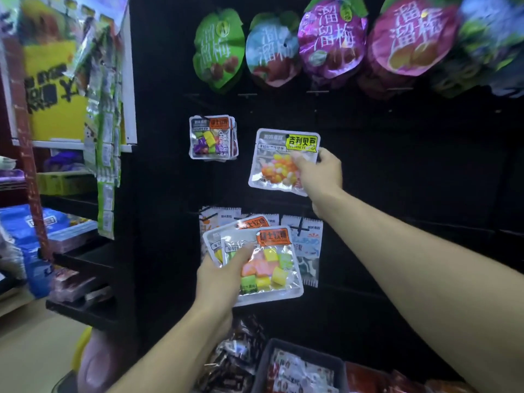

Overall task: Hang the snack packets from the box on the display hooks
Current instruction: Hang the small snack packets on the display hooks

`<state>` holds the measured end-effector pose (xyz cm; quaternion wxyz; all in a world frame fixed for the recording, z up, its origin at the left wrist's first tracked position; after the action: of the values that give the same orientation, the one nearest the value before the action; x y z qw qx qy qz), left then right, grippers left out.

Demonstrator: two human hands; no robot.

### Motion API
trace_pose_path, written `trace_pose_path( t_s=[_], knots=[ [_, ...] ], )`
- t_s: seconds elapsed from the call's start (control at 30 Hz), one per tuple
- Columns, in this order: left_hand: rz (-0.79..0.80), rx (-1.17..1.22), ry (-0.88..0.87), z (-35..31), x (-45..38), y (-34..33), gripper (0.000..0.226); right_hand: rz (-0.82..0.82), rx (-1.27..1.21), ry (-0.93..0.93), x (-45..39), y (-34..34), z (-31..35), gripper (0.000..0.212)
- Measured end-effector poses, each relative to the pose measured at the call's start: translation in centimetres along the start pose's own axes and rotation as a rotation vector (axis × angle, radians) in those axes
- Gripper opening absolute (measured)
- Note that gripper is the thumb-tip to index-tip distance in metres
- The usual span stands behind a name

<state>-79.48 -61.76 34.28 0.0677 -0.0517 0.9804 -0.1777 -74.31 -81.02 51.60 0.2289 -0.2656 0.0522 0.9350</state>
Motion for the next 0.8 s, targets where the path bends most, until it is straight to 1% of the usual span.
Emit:
trace_pose_path(
  t_s=[0.13,0.27,0.4,0.53,0.67,0.8],
  knots=[
    [0.041,-0.011,-0.017,-1.2,-0.8,-0.7,0.022,0.025,0.007,0.021,-4.1,-3.3,1.5,0.007],
    [0.062,0.027,-0.046,-2.3,-1.9,-0.2,0.028,0.08,0.028,0.063,-6.6,-6.5,2.0,0.005],
    [0.088,0.036,-0.062,-2.6,-2.5,0.5,0.027,0.033,0.066,0.059,-8.5,-9.0,2.2,0.006],
    [0.114,0.028,-0.064,-2.4,-3.0,1.2,0.027,-0.02,0.097,0.045,-10.1,-10.0,1.8,0.007],
    [0.111,0.023,-0.069,-2.2,-3.8,2.0,0.026,-0.019,0.101,0.05,-10.6,-11.1,1.1,0.009],
    [0.121,0.042,-0.068,-2.0,-4.1,2.2,0.022,-0.033,0.089,0.032,-10.8,-11.6,0.1,0.007]
  ],
)
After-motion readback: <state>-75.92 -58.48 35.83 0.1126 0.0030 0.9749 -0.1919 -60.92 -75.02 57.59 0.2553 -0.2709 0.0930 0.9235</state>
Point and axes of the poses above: each hand's wrist, its own x-axis away from the middle knuckle, its own y-axis out of the back of the hand, z = x × y, the point moved 6 cm from there along -x, towards the middle knuckle, and after that the axes turned 1 degree about -z, right-handed, at the moved point
